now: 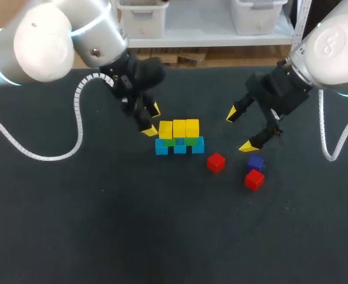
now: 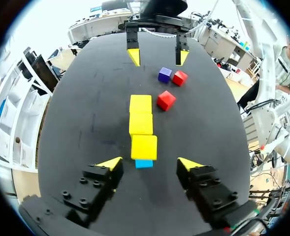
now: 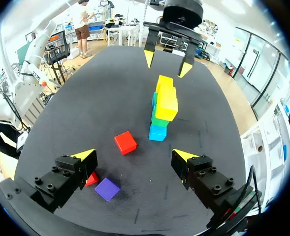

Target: Place the blue cubes, place green cubes on the blue cubes, place the yellow cubes on the green cubes, then place the red cubes on the yellow cubes, and place purple cube on the red cubes.

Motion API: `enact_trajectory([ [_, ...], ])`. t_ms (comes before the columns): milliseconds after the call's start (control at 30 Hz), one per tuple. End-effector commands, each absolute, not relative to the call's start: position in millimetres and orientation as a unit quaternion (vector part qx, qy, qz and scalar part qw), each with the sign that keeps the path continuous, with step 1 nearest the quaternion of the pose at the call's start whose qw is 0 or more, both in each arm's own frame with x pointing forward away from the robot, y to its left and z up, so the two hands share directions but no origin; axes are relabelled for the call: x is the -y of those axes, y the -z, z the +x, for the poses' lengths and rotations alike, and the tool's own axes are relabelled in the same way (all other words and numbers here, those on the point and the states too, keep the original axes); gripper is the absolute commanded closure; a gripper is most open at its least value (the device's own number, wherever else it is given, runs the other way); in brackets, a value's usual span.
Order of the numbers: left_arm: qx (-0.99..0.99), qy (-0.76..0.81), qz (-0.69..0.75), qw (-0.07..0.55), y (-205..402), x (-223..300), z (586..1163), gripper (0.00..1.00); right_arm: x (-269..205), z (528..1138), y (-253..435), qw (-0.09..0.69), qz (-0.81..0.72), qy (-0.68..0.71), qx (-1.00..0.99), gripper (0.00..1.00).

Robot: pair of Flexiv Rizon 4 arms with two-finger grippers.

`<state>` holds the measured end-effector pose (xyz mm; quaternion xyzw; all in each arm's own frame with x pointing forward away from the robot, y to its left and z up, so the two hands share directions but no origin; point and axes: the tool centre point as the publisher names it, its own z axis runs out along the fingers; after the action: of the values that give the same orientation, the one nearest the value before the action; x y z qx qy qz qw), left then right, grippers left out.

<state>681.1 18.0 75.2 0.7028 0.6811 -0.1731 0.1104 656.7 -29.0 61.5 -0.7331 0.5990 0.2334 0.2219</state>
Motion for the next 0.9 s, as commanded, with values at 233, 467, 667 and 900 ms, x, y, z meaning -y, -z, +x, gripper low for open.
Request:
enact_trajectory([
  [233, -0.685, 0.17, 0.698, 0.12, -62.1, -31.8, 669.5, 1.0, 29.1, 657.2, -61.2, 0.222, -0.733, -0.234, -0.598, 0.0],
  [467, -0.68, 0.181, 0.7, 0.126, -59.7, -22.8, 667.3, 1.0, 29.1, 657.2, -61.2, 0.222, -0.733, -0.234, -0.598, 0.0],
  [667, -0.677, 0.185, 0.701, 0.128, -58.7, -19.4, 667.0, 1.0, 29.1, 657.2, -61.2, 0.222, -0.733, -0.234, -0.598, 0.0],
  [900, -0.676, 0.186, 0.702, 0.125, -55.7, -18.2, 668.6, 1.0, 29.1, 657.2, -61.2, 0.222, -0.733, -0.234, -0.598, 0.0],
])
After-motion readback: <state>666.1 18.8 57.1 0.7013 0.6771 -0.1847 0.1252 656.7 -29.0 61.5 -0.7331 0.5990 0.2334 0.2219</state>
